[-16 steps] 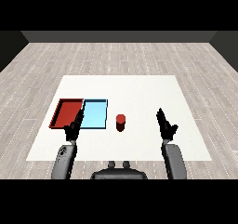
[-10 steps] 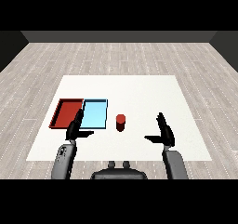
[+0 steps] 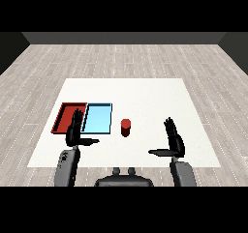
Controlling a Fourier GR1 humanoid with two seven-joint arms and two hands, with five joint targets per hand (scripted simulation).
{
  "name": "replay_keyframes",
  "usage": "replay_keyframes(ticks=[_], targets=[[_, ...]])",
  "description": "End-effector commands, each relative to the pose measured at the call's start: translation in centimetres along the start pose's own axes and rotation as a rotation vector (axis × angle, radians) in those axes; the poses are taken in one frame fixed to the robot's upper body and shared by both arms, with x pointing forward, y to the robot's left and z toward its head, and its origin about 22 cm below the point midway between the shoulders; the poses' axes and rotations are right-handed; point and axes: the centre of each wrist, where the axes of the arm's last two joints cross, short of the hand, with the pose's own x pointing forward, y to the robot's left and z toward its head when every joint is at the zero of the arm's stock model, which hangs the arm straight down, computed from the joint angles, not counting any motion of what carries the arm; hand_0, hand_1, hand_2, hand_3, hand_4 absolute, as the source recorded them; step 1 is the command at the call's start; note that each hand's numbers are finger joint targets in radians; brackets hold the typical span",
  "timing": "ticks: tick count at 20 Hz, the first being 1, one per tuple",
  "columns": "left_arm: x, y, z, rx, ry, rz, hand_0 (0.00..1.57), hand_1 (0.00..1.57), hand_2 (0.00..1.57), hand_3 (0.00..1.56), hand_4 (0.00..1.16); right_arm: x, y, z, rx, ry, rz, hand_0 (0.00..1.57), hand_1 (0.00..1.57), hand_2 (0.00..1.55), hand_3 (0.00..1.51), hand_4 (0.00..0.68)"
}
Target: Pick the red can and put it in the red box
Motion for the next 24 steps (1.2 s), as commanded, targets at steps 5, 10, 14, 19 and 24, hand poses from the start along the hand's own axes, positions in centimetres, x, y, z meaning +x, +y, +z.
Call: replay_keyframes(ticks=[5, 10, 14, 19, 24], targets=[[-0.6, 0.0, -0.5, 0.019, -0.040, 0.026, 0.00, 0.00, 0.00, 0.00, 0.00, -1.8, 0.6, 0.1, 0.006, -0.034, -0.008, 0.00, 0.00, 0.00, 0.00, 0.000], [-0.1, -1.7, -1.4, -0.005, -0.039, 0.047, 0.00, 0.00, 0.00, 0.00, 0.00, -0.3, 0.7, 0.8, 0.016, 0.002, -0.022, 0.00, 0.00, 0.00, 0.00, 0.000], [0.9, -0.8, 0.0, 0.012, -0.044, 0.048, 0.00, 0.00, 0.00, 0.00, 0.00, -1.2, 1.4, -1.4, 0.012, 0.001, -0.046, 0.00, 0.00, 0.00, 0.00, 0.000], [0.2, -0.5, 0.3, 0.018, -0.061, 0.041, 0.00, 0.00, 0.00, 0.00, 0.00, -3.3, 3.2, -3.3, 0.038, 0.027, -0.020, 0.00, 0.00, 0.00, 0.00, 0.000], [0.8, 1.4, -0.9, 0.024, -0.064, 0.054, 0.00, 0.00, 0.00, 0.00, 0.00, -2.9, 3.7, -3.9, 0.033, 0.055, -0.042, 0.00, 0.00, 0.00, 0.00, 0.000]])
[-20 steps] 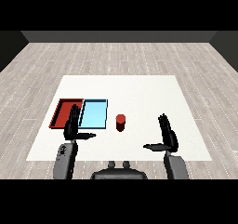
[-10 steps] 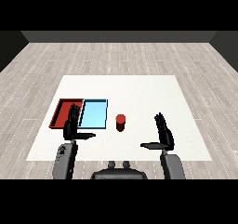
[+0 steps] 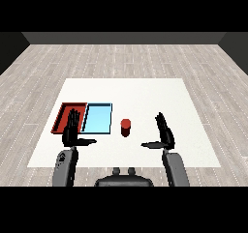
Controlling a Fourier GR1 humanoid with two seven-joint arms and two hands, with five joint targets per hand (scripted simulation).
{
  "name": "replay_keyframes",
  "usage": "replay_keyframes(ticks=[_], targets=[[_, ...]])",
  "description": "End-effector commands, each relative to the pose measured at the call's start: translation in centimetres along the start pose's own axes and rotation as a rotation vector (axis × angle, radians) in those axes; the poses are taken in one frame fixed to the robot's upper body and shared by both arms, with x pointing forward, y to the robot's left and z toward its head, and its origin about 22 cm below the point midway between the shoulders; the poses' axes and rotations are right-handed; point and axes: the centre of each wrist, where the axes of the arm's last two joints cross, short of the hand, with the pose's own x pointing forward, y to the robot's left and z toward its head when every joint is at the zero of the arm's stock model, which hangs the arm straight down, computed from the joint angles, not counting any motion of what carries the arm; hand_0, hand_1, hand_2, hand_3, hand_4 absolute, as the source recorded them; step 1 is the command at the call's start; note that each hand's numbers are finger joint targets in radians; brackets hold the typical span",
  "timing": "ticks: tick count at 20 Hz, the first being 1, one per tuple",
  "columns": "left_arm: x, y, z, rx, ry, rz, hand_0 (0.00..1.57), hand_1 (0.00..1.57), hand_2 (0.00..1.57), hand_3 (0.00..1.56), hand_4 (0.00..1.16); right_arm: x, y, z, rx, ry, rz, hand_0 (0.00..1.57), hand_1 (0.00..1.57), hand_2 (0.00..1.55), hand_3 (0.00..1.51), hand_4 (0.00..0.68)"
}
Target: Pick the red can and put it in the red box
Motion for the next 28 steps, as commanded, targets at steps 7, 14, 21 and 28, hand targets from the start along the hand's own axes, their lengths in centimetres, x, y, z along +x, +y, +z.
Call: replay_keyframes(ticks=[7, 14, 21, 28], targets=[[-0.6, -0.9, -0.2, 0.018, -0.011, 0.018, 0.00, 0.00, 0.00, 0.00, 0.00, -0.9, 2.0, -2.3, 0.012, 0.059, -0.118, 0.00, 0.00, 0.00, 0.00, 0.000], [-0.5, -0.2, 1.6, 0.022, -0.008, -0.006, 0.00, 0.00, 0.00, 0.00, 0.00, -5.6, 4.2, -2.1, 0.008, 0.109, -0.155, 0.00, 0.00, 0.00, 0.00, 0.000], [0.4, 0.6, -0.5, 0.009, -0.014, 0.020, 0.00, 0.00, 0.00, 0.00, 0.00, -5.5, 6.4, -2.4, 0.003, 0.123, -0.196, 0.00, 0.00, 0.00, 0.00, 0.000], [1.4, 1.5, 0.7, -0.002, 0.005, 0.020, 0.00, 0.00, 0.00, 0.00, 0.00, -7.8, 7.0, -3.0, 0.009, 0.127, -0.231, 0.00, 0.00, 0.00, 0.00, 0.000]])
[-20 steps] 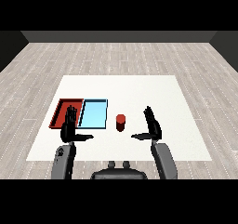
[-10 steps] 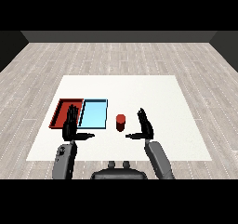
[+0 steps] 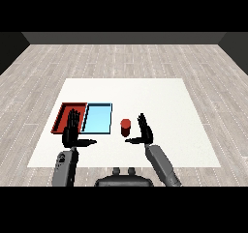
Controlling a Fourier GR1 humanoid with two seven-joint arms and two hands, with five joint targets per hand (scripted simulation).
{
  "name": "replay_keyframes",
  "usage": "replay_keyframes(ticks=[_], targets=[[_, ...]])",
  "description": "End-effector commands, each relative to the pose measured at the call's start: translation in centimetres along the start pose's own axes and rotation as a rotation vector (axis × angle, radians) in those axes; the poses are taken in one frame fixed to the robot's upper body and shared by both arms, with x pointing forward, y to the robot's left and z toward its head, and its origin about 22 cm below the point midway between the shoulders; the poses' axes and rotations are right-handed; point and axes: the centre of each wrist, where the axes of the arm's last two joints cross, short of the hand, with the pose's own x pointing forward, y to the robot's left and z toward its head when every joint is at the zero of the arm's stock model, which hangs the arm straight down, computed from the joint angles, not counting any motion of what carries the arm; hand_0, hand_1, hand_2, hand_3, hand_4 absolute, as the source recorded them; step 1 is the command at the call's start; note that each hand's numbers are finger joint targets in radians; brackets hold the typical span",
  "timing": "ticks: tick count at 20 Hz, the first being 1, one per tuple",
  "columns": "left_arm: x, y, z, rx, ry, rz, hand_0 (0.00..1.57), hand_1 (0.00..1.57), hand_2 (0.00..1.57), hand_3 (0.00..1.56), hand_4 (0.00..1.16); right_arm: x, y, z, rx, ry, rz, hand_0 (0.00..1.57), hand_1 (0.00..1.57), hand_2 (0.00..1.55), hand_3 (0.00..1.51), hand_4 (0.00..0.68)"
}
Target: Pick the red can and put it in the red box
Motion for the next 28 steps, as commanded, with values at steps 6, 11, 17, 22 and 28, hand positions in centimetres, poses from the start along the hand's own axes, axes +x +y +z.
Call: replay_keyframes(ticks=[6, 11, 17, 22, 28], targets=[[-1.7, -1.9, 0.0, -0.009, -0.008, -0.001, 0.00, 0.00, 0.00, 0.00, 0.00, -0.8, -0.9, -0.5, -0.008, 0.012, -0.059, 0.00, 0.00, 0.00, 0.00, 0.000], [-1.4, -0.9, -2.3, -0.008, -0.025, 0.010, 0.00, 0.00, 0.00, 0.00, 0.00, 0.0, 2.5, -1.1, 0.018, 0.022, -0.071, 0.00, 0.00, 0.00, 0.00, 0.000], [-1.2, 0.6, -0.3, 0.004, -0.027, 0.018, 0.00, 0.00, 0.00, 0.00, 0.00, -1.0, 2.9, -2.7, 0.005, 0.055, -0.030, 0.00, 0.00, 0.00, 0.00, 0.000], [-0.5, 0.4, -1.5, 0.009, -0.014, 0.018, 0.00, 0.00, 0.00, 0.00, 0.00, -2.1, 3.6, -2.7, -0.015, 0.062, -0.031, 0.00, 0.00, 0.00, 0.00, 0.000], [-0.4, 0.4, -0.4, -0.009, -0.022, 0.025, 0.00, 0.00, 0.00, 0.00, 0.00, -2.0, 1.6, -4.4, -0.034, 0.090, -0.047, 0.00, 0.00, 0.00, 0.00, 0.000]])
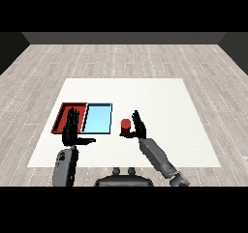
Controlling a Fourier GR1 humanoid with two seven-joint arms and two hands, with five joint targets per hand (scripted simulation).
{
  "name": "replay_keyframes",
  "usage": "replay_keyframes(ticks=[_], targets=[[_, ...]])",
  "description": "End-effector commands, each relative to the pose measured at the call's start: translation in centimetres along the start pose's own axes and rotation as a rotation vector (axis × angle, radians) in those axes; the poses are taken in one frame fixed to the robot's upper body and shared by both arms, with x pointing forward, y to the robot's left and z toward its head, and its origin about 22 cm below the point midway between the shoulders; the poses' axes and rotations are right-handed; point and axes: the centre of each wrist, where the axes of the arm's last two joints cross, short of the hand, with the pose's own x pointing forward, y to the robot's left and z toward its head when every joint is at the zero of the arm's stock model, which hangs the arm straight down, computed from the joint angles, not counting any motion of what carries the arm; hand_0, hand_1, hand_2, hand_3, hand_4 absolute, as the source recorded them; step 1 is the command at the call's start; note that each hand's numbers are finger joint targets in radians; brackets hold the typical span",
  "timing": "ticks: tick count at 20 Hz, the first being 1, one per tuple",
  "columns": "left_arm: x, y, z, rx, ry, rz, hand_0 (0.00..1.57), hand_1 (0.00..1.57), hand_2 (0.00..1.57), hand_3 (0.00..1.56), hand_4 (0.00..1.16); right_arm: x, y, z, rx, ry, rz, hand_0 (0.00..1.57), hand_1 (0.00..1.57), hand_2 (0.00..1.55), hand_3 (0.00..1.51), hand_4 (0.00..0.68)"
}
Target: Pick the red can and put it in the red box
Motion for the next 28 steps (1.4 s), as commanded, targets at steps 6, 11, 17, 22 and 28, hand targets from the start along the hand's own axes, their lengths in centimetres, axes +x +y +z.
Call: replay_keyframes(ticks=[6, 11, 17, 22, 28], targets=[[0.3, -0.4, 1.7, 0.013, -0.006, -0.009, 0.00, 0.00, 0.00, 0.00, 0.00, -0.4, 2.1, -1.1, 0.019, 0.010, 0.030, 0.00, 0.00, 0.00, 0.00, 0.000], [-0.5, -0.2, -0.1, 0.003, 0.005, 0.004, 0.00, 0.00, 0.00, 0.00, 0.00, -1.2, 3.4, 1.8, 0.024, 0.024, -0.013, 0.00, 0.00, 0.00, 0.00, 0.000], [0.7, -1.3, -0.1, 0.025, -0.003, 0.001, 0.00, 0.00, 0.00, 0.00, 0.00, 0.0, 2.0, -2.1, 0.036, 0.042, 0.001, 0.00, 0.00, 0.00, 0.00, 0.000], [-1.5, 0.8, 2.7, 0.007, -0.018, 0.025, 0.00, 0.00, 0.00, 0.00, 0.00, 0.3, 2.1, -2.0, 0.033, 0.033, 0.011, 0.00, 0.00, 0.00, 0.00, 0.000], [-1.2, -1.0, -1.4, 0.016, -0.002, 0.029, 0.00, 0.00, 0.00, 0.00, 0.00, -0.2, 3.0, -2.6, 0.013, 0.073, 0.021, 0.00, 0.00, 0.00, 0.00, 0.000]])
